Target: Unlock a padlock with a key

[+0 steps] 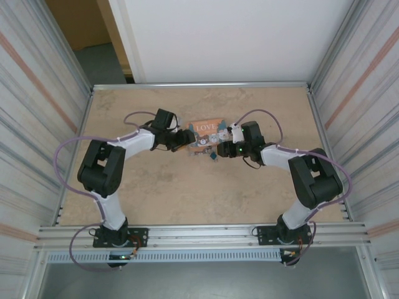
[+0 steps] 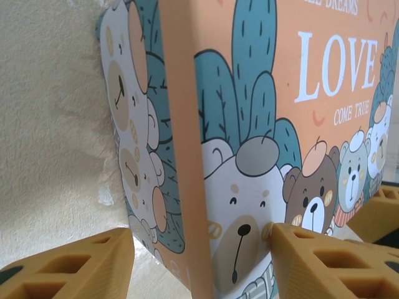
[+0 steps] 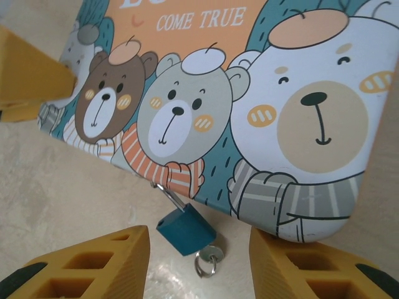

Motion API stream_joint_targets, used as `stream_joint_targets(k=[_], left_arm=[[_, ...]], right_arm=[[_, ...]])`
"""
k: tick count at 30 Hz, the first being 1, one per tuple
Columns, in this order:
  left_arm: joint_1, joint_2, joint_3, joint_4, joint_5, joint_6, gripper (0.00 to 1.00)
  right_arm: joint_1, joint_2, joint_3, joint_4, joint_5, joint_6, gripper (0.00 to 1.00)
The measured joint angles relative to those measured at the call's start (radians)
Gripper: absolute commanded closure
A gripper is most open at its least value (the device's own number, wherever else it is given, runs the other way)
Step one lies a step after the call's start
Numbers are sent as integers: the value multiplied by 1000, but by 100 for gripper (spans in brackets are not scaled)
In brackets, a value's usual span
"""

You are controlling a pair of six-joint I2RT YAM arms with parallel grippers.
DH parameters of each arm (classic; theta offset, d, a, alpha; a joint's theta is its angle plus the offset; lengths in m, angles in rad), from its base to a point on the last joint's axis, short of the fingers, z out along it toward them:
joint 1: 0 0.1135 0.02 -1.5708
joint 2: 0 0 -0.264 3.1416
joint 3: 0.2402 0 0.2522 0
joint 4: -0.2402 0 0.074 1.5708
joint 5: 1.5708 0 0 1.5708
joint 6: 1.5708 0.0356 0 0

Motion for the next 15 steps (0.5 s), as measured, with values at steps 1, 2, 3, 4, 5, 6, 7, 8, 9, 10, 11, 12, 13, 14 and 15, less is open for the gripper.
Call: stream_joint_targets(k=[1,2,3,4,5,6,7,8,9,10,11,12,13,14,15], left_arm=[[0,-4,-6,3,-1,-1,41],[-1,-8,-11,5,-1,-4,41],[-2,-11,-16,9,-2,-7,41],[-4,-15,-20,12,-4,-11,41],[-6,-18,-23,14,-7,-15,41],[-7,-19,-24,13,-8,-18,41],[-9,-22,-26,13,-9,-19,41],[-10,-24,-28,13,-11,-19,41],[-11,-28,-29,11,-14,-21,41],[-12,-33,-32,8,-18,-22,41],[-13,-37,-34,2,-20,-22,41],[-13,-45,-37,-8,-23,-22,41],[-13,-52,-40,-19,-25,-22,41],[-13,-59,-42,-32,-27,-22,41],[-13,-69,-45,-44,-31,-21,41]], right_arm=[[-5,9,9,0,-6,-8,54],[-7,18,17,0,-10,-13,54],[-10,24,23,0,-11,-17,54],[-12,30,30,0,-14,-23,54],[-13,35,35,-1,-14,-31,54],[-14,37,38,-1,-14,-37,54],[-14,38,38,-2,-13,-40,54],[-14,38,38,-2,-12,-46,53],[-14,38,38,-3,-10,-52,52],[-14,37,38,-9,-7,-61,52],[-14,35,38,-15,-5,-66,51],[-14,29,38,-26,0,-70,50],[-14,20,38,-39,11,-76,49],[-14,10,38,-49,17,-82,48],[-14,-6,37,-63,27,-89,47]])
